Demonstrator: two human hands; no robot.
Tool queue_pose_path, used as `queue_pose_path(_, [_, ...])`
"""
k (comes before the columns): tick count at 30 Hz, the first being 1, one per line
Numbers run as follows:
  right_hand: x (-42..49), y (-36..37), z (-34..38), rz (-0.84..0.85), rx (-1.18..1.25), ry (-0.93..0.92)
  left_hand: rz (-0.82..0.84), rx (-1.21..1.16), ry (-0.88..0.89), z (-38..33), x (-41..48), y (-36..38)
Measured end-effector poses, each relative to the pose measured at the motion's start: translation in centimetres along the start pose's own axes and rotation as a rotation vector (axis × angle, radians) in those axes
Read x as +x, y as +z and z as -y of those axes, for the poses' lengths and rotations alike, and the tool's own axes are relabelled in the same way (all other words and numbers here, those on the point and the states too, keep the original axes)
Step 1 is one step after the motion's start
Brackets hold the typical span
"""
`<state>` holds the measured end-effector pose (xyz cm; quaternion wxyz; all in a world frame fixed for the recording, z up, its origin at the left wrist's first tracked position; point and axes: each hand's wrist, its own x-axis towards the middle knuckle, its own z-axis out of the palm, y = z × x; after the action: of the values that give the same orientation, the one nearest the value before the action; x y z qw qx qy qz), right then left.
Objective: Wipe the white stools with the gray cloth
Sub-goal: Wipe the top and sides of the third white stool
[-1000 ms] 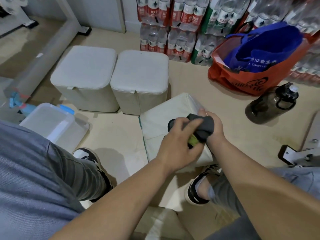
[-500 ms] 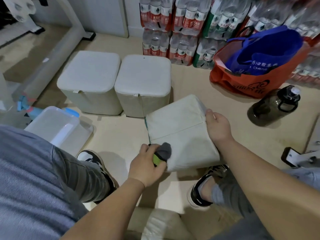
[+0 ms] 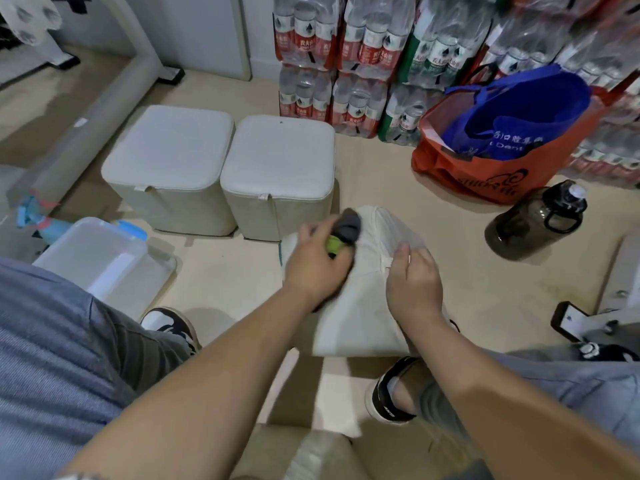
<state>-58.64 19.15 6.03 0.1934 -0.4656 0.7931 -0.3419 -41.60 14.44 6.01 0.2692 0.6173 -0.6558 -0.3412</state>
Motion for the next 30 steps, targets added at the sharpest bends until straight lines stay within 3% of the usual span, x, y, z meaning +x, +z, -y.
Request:
queue_pose_path(3, [0.4,-0.2,-0.3,-0.004,0.022,0.065,0.095,0.217,-0.287,5.4,0.9,-2.2])
queue_pose_path(5, [0.8,0.0,-0.3,0.024,0.045,0.098,0.194,0.230,-0.450,7.8,0.3,-3.9])
queue_pose_path(7, [1.0,0.6,0.1,0.056,0.052,0.106,0.168,0.211,-0.528,8.0,0.5,-4.9])
queue_pose_path(9, [0.7,1.3,0.7,0.081,0.031,0.081,0.019,0.125,-0.456,5.9,1.8,-5.2])
queue_pose_path(11, [-0.1,1.8,1.7,0.099,-0.007,0.032,-0.068,-0.009,-0.267,2.1,3.7,-5.1])
queue_pose_path(14, [-1.3,1.4,2.8,0.143,-0.086,-0.098,0.048,-0.069,-0.062,-3.4,6.0,-4.3])
queue_pose_path(16, [-1.3,0.5,3.2,0.210,-0.095,-0.140,0.159,-0.017,-0.084,-4.7,6.4,-3.5])
queue_pose_path(20, [1.3,-1.1,2.9,0.120,0.045,0.101,0.183,-0.038,-0.122,-4.6,5.0,-2.8])
queue_pose_path(22, [3.6,-1.1,0.8,0.058,-0.032,0.222,0.182,-0.036,-0.076,-4.6,3.7,-3.0])
queue_pose_path(24, [4.9,-0.9,-1.4,0.134,-0.059,0.411,0.177,-0.040,-0.041,-4.5,2.1,-3.5])
queue_pose_path(27, [5.2,-0.6,-3.0,0.259,0.144,0.663,0.143,-0.049,-0.015,-3.7,-0.5,-4.5])
queue_pose_path(30, [5.6,0.0,-2.5,0.314,0.254,0.705,0.086,-0.149,-0.150,-2.5,-1.8,-6.3])
